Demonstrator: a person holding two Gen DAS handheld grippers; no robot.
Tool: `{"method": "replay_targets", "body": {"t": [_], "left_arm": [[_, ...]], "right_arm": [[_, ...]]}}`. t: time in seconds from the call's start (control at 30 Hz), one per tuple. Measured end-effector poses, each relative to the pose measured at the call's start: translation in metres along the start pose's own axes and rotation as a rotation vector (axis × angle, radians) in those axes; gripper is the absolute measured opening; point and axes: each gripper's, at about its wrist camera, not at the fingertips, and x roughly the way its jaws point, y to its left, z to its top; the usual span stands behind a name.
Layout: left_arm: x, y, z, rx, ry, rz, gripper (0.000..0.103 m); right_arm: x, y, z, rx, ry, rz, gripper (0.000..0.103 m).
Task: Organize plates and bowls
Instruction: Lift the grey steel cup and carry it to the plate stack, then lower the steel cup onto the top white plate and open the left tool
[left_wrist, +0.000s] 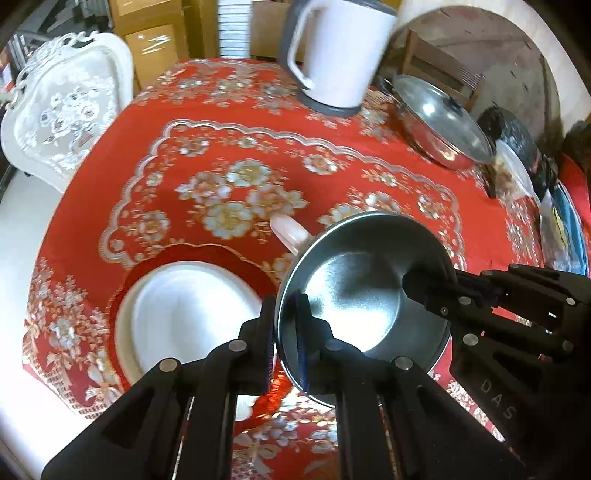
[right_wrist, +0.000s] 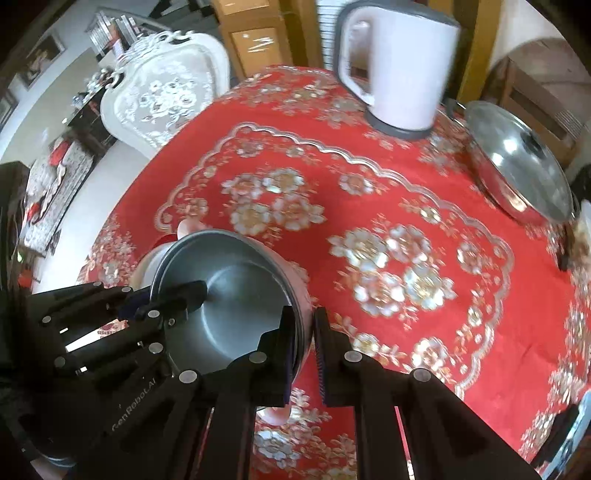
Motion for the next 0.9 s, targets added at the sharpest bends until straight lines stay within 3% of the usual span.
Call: {"method": "replay_targets", "body": {"t": [0.2, 0.47, 0.9], "left_arm": [[-0.012, 0.039, 0.0, -0.063, -0.023, 0.051, 0.008], [-0.006, 0.083, -0.014, -0.148, 0.009, 0.102, 0.008], [0.027, 0.109, -0.033, -0.199, 0.092, 0.133, 0.008]], "right_arm": [[0.007, 0.043, 0.016, -0.088, 0.004, 0.039, 0.01], [0.035, 0.089, 0.026, -0.158, 0.056, 0.09, 0.01], [0.083, 0.107, 0.025, -0.158, 0.145, 0.132, 0.013]]}}
